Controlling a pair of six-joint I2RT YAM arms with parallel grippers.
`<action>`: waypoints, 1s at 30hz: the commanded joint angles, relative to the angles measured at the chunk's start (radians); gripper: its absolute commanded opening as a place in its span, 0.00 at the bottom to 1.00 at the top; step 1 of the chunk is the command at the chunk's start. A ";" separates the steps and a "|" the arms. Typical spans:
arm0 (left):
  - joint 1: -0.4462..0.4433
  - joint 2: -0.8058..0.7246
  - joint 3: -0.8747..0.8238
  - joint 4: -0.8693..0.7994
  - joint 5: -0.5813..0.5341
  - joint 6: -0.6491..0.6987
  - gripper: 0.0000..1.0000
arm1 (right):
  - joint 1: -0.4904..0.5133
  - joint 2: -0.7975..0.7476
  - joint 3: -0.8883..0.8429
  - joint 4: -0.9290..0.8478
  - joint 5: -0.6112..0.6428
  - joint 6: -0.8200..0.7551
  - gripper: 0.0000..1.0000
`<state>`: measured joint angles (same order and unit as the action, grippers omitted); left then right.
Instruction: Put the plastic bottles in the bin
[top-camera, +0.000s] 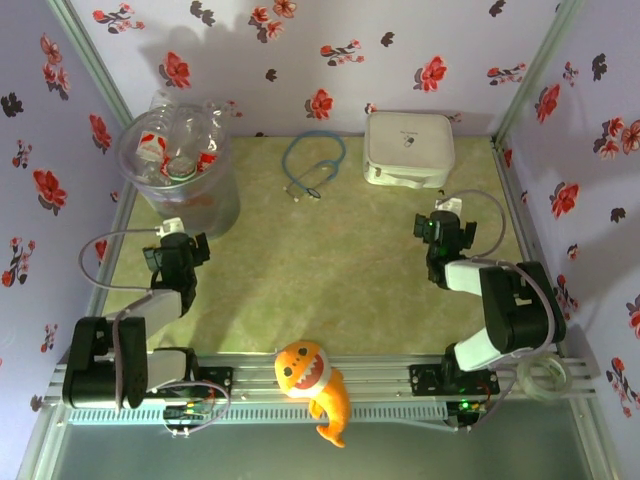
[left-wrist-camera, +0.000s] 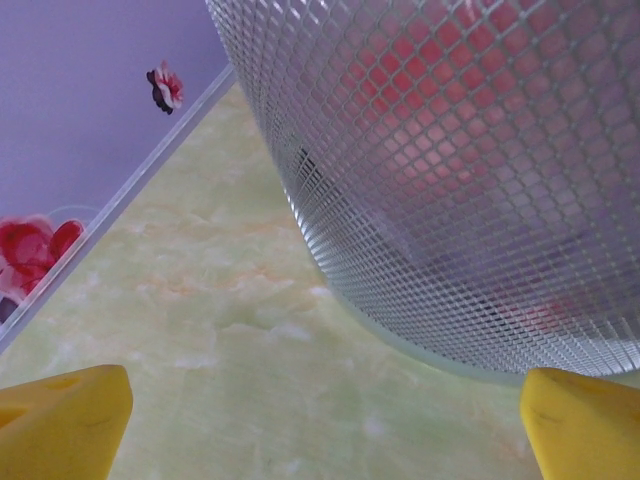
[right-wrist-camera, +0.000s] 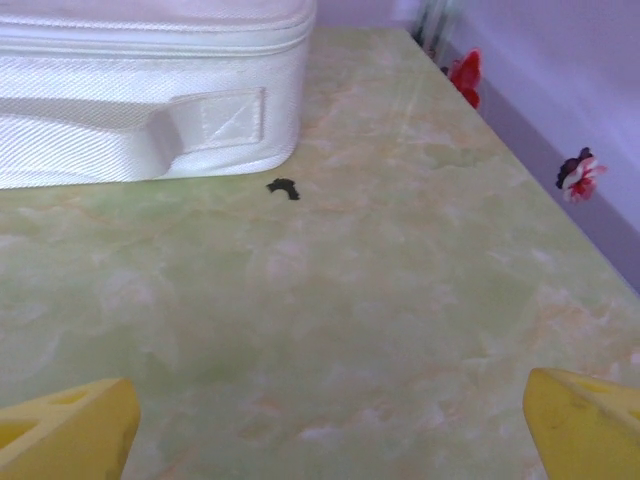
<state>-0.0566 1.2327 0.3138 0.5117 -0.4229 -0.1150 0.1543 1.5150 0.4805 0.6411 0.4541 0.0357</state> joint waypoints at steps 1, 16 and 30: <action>0.022 0.040 0.033 0.143 0.025 0.031 1.00 | -0.019 -0.001 -0.034 0.117 0.046 0.011 0.99; 0.047 0.233 0.065 0.338 0.085 0.013 1.00 | -0.087 0.044 -0.110 0.277 -0.084 0.058 0.99; 0.021 0.316 0.064 0.419 0.124 0.065 1.00 | -0.101 0.043 -0.109 0.272 -0.112 0.066 0.99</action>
<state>-0.0311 1.5417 0.3641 0.8833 -0.3061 -0.0738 0.0601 1.5562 0.3710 0.8749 0.3508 0.0822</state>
